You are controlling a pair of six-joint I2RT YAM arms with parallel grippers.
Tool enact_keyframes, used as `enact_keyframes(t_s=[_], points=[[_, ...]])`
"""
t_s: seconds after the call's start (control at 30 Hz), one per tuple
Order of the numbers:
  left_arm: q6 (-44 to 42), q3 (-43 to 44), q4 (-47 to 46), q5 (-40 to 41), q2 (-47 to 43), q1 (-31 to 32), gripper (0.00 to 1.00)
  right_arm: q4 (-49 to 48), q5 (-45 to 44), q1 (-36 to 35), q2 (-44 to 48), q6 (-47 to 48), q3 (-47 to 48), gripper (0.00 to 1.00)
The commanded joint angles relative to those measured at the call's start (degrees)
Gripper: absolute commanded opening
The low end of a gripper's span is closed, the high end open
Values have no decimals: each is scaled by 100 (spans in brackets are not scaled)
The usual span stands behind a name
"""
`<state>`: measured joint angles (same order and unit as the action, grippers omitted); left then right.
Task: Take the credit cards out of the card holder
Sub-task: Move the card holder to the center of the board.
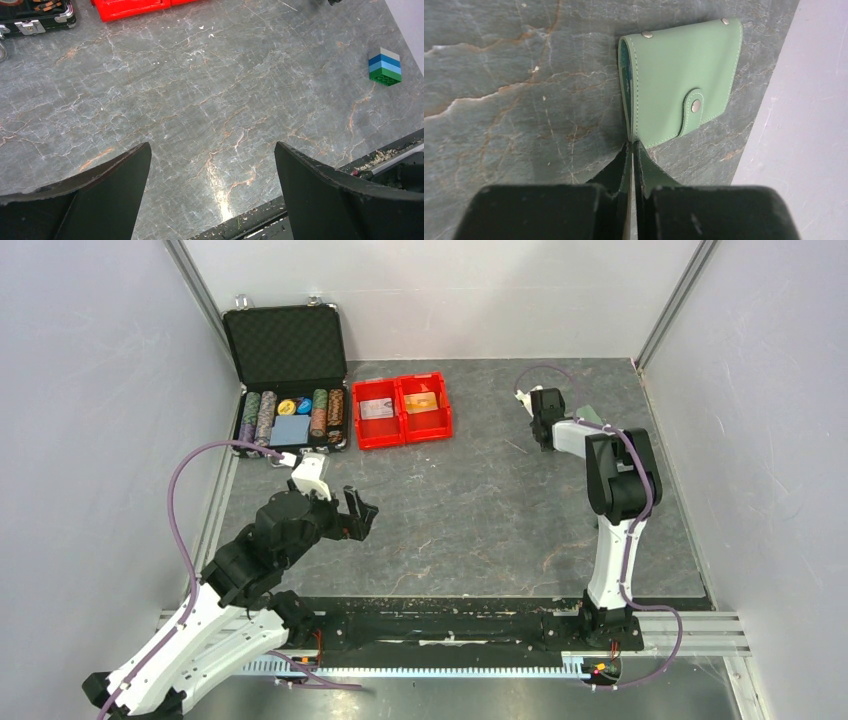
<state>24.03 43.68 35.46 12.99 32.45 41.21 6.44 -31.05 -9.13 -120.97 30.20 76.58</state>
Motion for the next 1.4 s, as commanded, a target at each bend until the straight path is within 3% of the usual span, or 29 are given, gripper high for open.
enact_keyframes(t_s=[0.0, 0.47, 0.53, 0.7, 0.93, 1.07, 1.37], points=[[-356, 1, -127, 23, -48, -17, 100, 329, 567, -1, 350, -312, -143, 0], [-373, 9, -154, -145, 6, -17, 100, 1201, 1457, -67, 1514, -1638, -1263, 0], [-380, 20, -154, -169, 57, -16, 100, 1226, 1926, -87, 1734, -1780, -1383, 0], [-417, 35, -176, -209, 159, -17, 100, 1266, 2355, -475, 2209, -2338, -1786, 0], [-383, 44, -119, -20, 180, -17, 100, 1424, 2351, -1782, 2494, -2966, -2172, 0], [-382, 48, -93, 119, 181, -17, 100, 1252, 2804, -2798, 2735, -3612, -2451, 0], [-327, 54, -49, 341, 204, -17, 100, 1370, 3088, -4350, 3481, -3389, -2953, 0]])
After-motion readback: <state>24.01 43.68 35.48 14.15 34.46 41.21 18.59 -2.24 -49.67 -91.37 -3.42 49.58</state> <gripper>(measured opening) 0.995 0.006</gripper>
